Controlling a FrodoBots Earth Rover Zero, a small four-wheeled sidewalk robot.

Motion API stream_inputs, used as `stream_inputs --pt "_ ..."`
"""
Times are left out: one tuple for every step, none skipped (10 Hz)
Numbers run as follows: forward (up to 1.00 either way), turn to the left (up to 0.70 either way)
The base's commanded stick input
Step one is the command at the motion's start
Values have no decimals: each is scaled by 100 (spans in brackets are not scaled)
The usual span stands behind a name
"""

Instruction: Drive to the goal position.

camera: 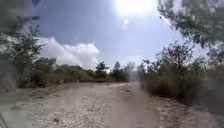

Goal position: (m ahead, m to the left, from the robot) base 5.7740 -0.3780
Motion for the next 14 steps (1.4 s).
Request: stream_inputs --pt "45 2" --pt "45 2" --pt "45 2" --pt "45 2" --pt "45 2" --pt "45 2" --pt "45 2" --pt "45 2" --pt "45 2" --pt "45 2" --pt "45 2" --pt "45 2" --pt "45 2" --pt "45 2"
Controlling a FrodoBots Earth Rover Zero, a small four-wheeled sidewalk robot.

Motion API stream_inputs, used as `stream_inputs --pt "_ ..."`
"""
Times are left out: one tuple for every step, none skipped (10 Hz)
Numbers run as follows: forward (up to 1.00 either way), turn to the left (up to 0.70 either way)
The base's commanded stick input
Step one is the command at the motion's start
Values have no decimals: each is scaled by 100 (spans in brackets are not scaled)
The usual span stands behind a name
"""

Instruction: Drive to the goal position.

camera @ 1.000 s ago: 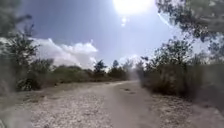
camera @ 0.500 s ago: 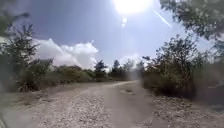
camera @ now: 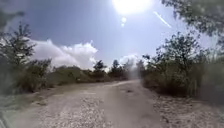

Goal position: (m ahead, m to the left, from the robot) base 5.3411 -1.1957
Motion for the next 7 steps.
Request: stream_inputs --pt "45 2" --pt "45 2" --pt "45 2" --pt "45 2" --pt "45 2" --pt "45 2" --pt "45 2"
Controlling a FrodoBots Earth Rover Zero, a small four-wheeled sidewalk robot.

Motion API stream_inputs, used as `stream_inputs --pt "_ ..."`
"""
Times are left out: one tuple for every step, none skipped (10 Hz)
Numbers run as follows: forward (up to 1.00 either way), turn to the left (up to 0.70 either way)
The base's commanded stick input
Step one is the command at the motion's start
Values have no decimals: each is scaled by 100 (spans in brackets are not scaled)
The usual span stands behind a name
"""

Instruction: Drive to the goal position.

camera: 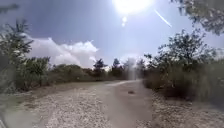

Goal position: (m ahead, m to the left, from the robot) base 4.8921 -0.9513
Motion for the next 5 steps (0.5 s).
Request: stream_inputs --pt "45 2" --pt "45 2" --pt "45 2" --pt "45 2" --pt "45 2"
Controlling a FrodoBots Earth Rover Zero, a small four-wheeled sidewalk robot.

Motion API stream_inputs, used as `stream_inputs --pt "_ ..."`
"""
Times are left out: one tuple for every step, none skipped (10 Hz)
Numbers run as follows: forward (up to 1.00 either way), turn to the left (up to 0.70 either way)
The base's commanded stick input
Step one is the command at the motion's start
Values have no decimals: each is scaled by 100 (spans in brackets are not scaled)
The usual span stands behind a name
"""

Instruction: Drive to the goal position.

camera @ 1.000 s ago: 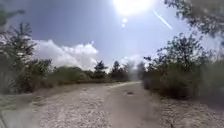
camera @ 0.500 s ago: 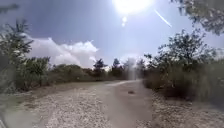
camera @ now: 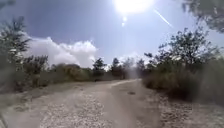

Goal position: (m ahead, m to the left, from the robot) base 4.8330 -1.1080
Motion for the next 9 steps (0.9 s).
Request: stream_inputs --pt "45 2" --pt "45 2" --pt "45 2" --pt "45 2" --pt "45 2" --pt "45 2" --pt "45 2" --pt "45 2" --pt "45 2"
